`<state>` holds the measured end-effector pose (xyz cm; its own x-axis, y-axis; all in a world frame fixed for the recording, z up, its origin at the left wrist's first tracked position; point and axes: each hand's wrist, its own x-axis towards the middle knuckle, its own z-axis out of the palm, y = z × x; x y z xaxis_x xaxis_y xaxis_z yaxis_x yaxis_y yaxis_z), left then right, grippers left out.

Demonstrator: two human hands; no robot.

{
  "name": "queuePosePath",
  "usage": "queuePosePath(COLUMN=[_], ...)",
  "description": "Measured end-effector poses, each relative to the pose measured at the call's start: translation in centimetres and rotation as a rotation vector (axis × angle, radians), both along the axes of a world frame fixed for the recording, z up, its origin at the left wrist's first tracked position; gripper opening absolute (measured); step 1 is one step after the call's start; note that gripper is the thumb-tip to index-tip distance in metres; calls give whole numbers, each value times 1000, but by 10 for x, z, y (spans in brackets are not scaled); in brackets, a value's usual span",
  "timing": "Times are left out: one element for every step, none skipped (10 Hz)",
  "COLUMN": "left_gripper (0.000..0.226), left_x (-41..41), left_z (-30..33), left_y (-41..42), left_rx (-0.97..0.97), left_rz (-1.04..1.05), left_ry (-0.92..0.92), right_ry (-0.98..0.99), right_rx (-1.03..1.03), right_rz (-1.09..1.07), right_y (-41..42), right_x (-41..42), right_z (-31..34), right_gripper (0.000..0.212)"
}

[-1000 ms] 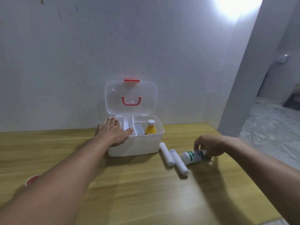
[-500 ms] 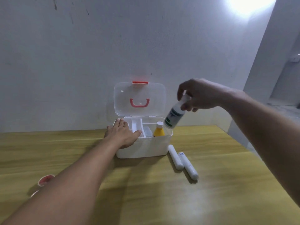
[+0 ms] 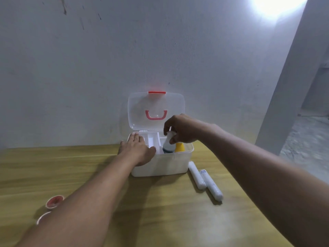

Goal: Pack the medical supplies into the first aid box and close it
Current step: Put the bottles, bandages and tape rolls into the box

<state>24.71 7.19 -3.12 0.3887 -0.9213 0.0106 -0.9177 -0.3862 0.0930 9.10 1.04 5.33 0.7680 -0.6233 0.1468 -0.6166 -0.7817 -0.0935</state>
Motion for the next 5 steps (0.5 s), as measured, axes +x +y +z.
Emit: queuePosePath(left_gripper=[78, 79, 78, 78, 78], left_x=[1, 0, 0, 0, 1], left_z=[-1, -1, 0, 0, -1], left_y=[-1, -1, -1, -2, -3], left_rx=[-4, -6, -2, 0, 5], left_rz=[2, 5, 8, 10, 12], left_ry=[6, 8, 11, 10, 6], right_ry=[25, -94, -95, -37, -101], right_rx=[49, 173, 146, 110, 68], right_rz=[-15, -25, -46, -71, -87], right_y=[-3, -8, -17, -23, -23], right_x=[0, -8, -15, -17, -15], right_z=[-13, -13, -11, -16, -19], right_gripper=[39, 48, 51, 39, 26])
